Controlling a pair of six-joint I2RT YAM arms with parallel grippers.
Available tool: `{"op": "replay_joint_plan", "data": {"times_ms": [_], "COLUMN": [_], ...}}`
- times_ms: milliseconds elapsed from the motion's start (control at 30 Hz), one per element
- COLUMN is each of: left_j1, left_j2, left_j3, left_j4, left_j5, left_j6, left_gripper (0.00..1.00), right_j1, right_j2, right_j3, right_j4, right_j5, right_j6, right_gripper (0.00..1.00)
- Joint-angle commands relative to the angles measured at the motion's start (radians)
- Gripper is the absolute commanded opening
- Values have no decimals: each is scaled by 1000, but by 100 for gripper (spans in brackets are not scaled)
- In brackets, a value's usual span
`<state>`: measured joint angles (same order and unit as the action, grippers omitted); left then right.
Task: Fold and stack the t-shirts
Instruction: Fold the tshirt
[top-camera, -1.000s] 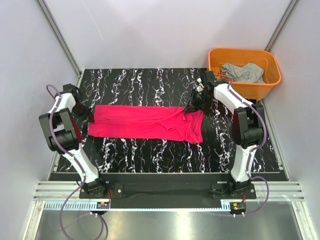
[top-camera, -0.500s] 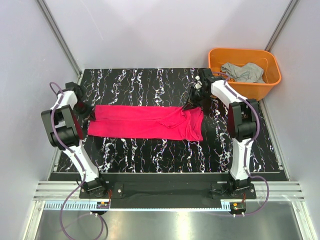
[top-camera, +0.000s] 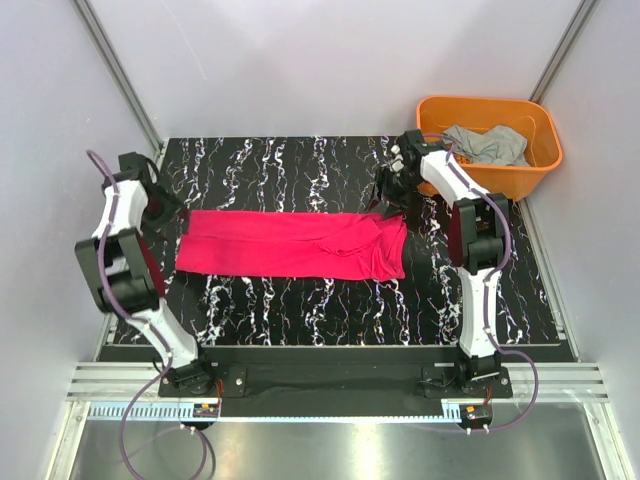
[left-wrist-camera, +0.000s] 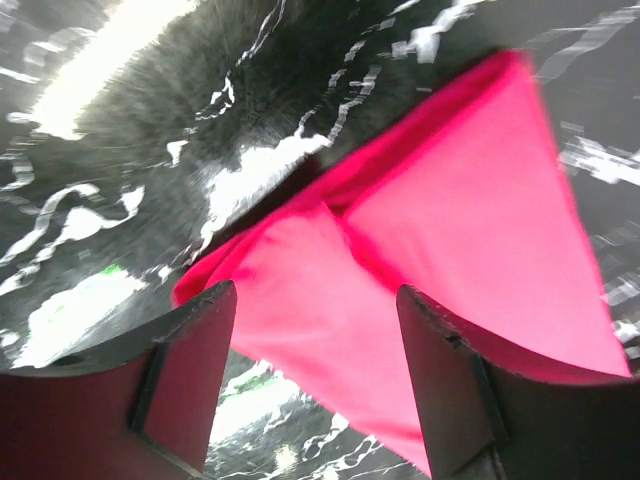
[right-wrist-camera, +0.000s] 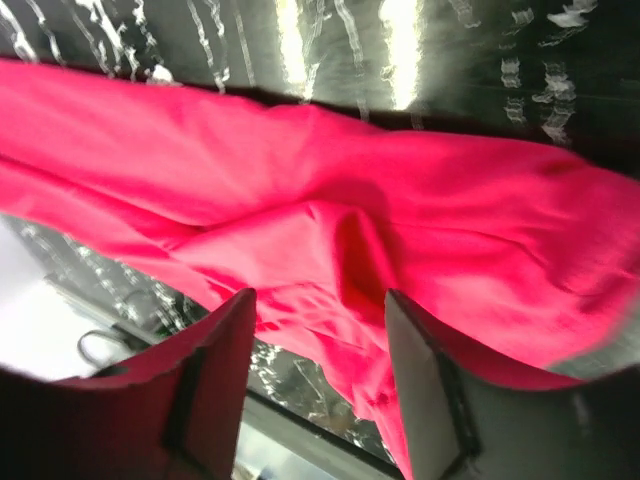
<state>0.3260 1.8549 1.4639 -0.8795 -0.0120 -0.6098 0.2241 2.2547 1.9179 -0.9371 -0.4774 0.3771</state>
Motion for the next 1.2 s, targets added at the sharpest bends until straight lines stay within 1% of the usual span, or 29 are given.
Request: {"op": "replay_joint_plan", "data": {"times_ms": [0, 33, 67, 133, 167, 200, 233, 267, 300, 367, 433, 467, 567, 667, 700, 733, 767, 833, 933, 1033, 1167], "left_j1": [-22, -30, -42, -82, -91, -102, -104, -104, -104, -105, -105, -104, -104, -104, -104, -104, -104, -104, -104, -100, -94], "left_j2": [-196, -221, -259, -284, -296, -301, -303, -298, -292, -270, -252, -231, -179, -131, -122, -105, -99, -91, -85, -76, -69], "left_j3": [-34, -55, -77, -157, -190, -265, -299, -327, -361, -370, -355, -349, -333, -327, -329, -327, -326, -326, -324, -323, -321], "left_j4": [2, 7, 16, 57, 82, 143, 167, 187, 217, 231, 231, 231, 229, 229, 229, 229, 229, 229, 229, 231, 226], "left_j5": [-34, -17, 3, 98, 145, 227, 251, 273, 294, 300, 299, 303, 316, 333, 333, 333, 327, 316, 302, 290, 274], "left_j6": [67, 68, 71, 87, 87, 78, 68, 52, 48, 54, 79, 88, 90, 76, 71, 70, 74, 79, 84, 79, 76], "left_gripper": [71, 70, 69, 63, 59, 49, 47, 44, 40, 39, 39, 39, 39, 39, 39, 39, 38, 38, 38, 38, 37], "right_j1": [-11, -9, -11, -11, -11, -11, -11, -11, -9, -9, -8, -5, 21, 89, 104, 106, 109, 113, 113, 113, 113], "right_j2": [-61, -91, -169, -255, -338, -377, -412, -476, -504, -579, -615, -624, -594, -545, -528, -514, -503, -503, -492, -456, -426], "right_j3": [92, 72, -18, -138, -261, -320, -377, -476, -521, -633, -686, -721, -723, -691, -685, -678, -678, -681, -672, -654, -643], "right_j4": [-146, -157, -148, -125, -99, -83, -66, -31, -13, 50, 87, 118, 126, 124, 121, 119, 124, 139, 139, 138, 141], "right_j5": [129, 129, 119, 102, 103, 105, 86, 73, 62, 43, 33, 25, 20, 85, 100, 140, 167, 221, 249, 263, 273], "right_j6": [-116, -122, -124, -124, -124, -129, -133, -136, -141, -144, -155, -161, -191, -221, -222, -213, -205, -196, -210, -219, -210], "right_gripper": [64, 67, 71, 74, 75, 76, 76, 75, 71, 67, 65, 65, 71, 72, 72, 69, 64, 60, 56, 49, 47]}}
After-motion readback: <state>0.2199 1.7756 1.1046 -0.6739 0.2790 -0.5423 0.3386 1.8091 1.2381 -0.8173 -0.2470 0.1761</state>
